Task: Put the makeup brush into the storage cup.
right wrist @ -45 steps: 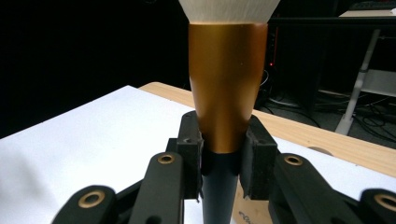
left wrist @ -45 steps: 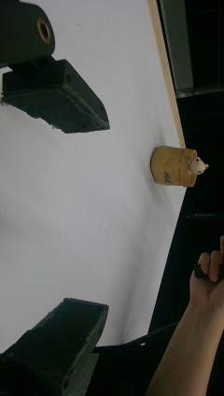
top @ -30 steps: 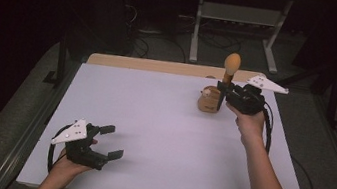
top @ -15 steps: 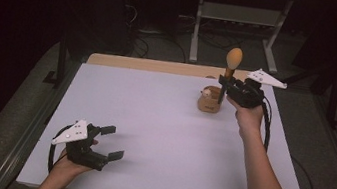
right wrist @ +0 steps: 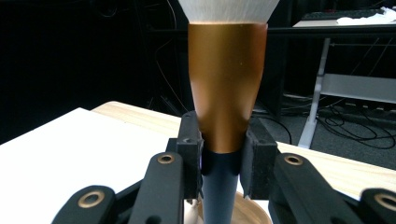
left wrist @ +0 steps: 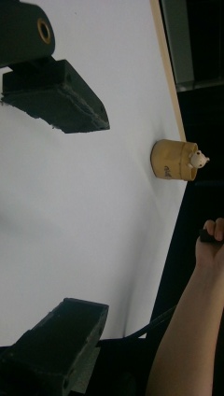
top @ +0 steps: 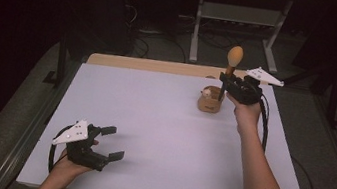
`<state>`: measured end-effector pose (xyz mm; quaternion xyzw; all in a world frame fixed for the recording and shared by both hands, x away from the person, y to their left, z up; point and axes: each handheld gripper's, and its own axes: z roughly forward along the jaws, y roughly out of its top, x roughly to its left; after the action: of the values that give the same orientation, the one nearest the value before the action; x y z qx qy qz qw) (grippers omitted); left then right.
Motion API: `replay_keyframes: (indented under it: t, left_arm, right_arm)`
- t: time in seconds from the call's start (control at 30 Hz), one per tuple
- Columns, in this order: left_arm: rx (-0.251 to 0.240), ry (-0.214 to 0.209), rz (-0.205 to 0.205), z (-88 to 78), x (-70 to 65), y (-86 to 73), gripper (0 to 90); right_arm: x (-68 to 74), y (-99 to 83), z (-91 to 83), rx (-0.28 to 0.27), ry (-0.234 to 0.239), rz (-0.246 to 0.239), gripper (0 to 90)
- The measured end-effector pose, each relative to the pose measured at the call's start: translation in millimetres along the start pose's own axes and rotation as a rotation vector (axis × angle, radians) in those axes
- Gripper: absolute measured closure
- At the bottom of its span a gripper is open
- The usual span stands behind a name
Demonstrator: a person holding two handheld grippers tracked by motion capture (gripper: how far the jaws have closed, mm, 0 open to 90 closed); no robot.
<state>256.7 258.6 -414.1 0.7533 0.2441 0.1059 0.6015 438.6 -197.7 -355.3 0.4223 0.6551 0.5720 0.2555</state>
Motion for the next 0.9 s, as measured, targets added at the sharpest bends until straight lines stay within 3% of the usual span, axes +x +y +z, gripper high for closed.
replay_keyframes:
  t: [0.6,0.9]
  left_arm:
    - [-0.006,-0.009,-0.005,1.1,-1.1,-0.2,9.9]
    - [-0.005,-0.010,-0.004,0.8,-1.0,-0.2,9.9]
  right_arm:
    - [-6.8,-7.3,19.3,0.014,-0.031,0.026,71.6]
    - [-9.0,-15.0,27.7,0.037,-0.052,0.010,71.5]
